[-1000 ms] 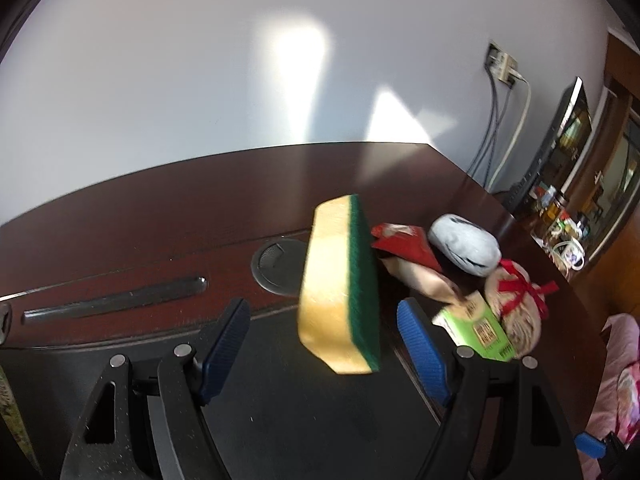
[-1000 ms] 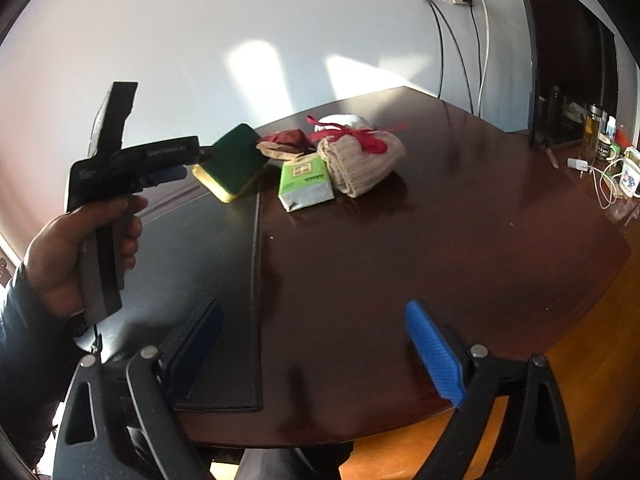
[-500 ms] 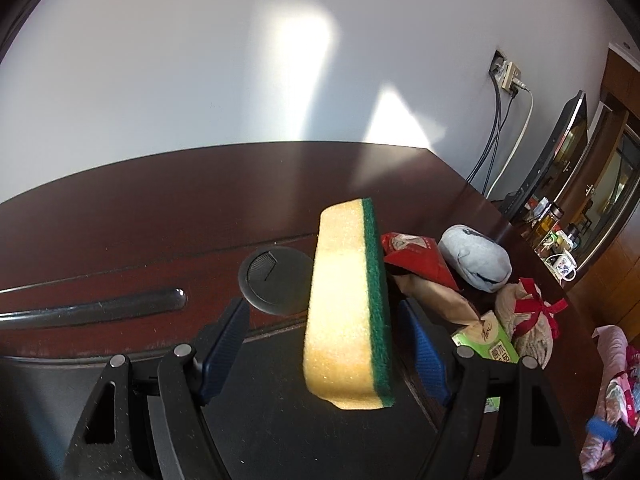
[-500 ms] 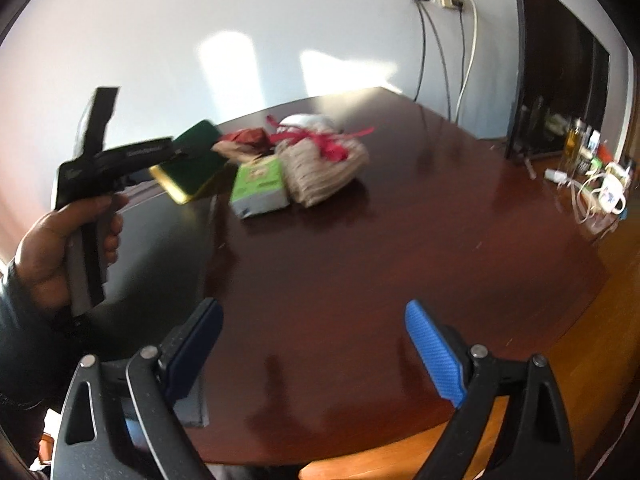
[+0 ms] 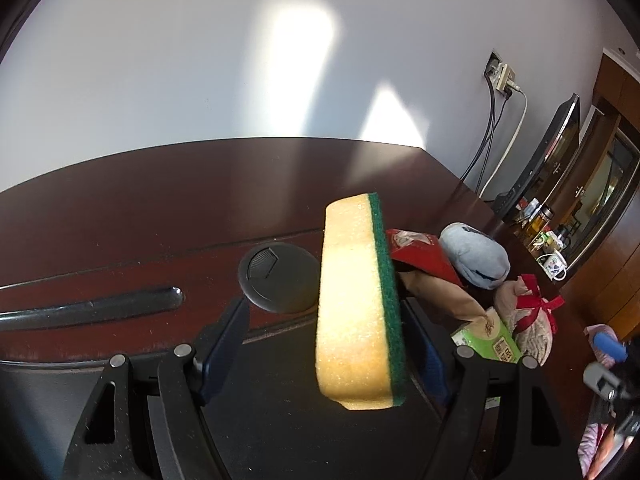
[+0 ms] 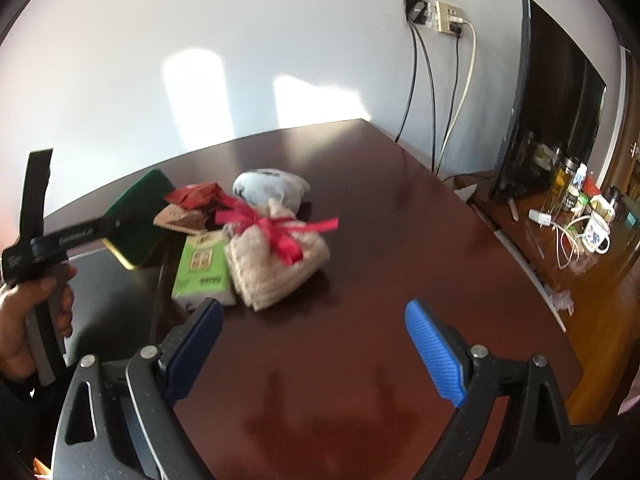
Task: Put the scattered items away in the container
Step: 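Move the left tool to the yellow-green sponge and close its gripper on it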
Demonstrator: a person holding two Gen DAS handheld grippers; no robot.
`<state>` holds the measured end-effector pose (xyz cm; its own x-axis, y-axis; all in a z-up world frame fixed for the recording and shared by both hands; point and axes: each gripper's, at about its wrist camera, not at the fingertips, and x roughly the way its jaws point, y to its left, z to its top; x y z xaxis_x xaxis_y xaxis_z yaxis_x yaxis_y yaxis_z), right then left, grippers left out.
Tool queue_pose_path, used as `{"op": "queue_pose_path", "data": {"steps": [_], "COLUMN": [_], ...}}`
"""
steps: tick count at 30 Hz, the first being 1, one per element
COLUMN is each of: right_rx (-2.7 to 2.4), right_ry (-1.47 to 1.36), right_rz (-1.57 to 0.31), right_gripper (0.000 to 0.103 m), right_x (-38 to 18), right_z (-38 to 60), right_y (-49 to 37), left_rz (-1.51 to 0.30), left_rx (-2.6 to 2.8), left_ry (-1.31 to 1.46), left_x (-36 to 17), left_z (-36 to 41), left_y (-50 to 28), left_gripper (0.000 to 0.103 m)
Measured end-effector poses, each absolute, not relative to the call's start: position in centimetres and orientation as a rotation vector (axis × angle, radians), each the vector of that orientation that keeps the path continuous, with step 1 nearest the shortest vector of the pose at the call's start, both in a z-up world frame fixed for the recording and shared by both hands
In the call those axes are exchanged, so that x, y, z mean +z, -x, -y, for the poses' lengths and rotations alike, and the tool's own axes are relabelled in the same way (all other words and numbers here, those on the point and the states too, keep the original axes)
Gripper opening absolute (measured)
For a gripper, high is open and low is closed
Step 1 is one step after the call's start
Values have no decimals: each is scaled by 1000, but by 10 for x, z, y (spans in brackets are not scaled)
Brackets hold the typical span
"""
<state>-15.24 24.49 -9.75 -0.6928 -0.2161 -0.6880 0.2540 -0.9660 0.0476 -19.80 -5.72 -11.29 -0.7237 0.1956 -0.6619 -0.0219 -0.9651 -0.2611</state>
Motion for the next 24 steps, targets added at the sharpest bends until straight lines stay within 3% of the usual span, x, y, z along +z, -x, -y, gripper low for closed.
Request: {"op": "queue_pose_path", "data": {"steps": [12, 15, 17, 24], "right_rx": [-2647, -2642, -2641, -2647], "right_ry": [-1100, -1097, -1097, -1089], "right_rz": [-126, -124, -130, -117], "right_gripper": [94, 94, 95, 95], "right_x": [-103, -104, -105, -102], "right_z": [-222, -218, -216, -221], "right_y": [198, 197, 196, 197], "left_rz": [404, 405, 392, 361], "left_rx": [2778, 2761, 2755, 2743], "left_ry": [1111, 1103, 1091, 1067], "left_x": [-113, -113, -112, -109], "left_z": [65, 63, 61, 57], "left_y": [201, 200, 199, 196], "left_gripper": [77, 67, 49, 44]}}
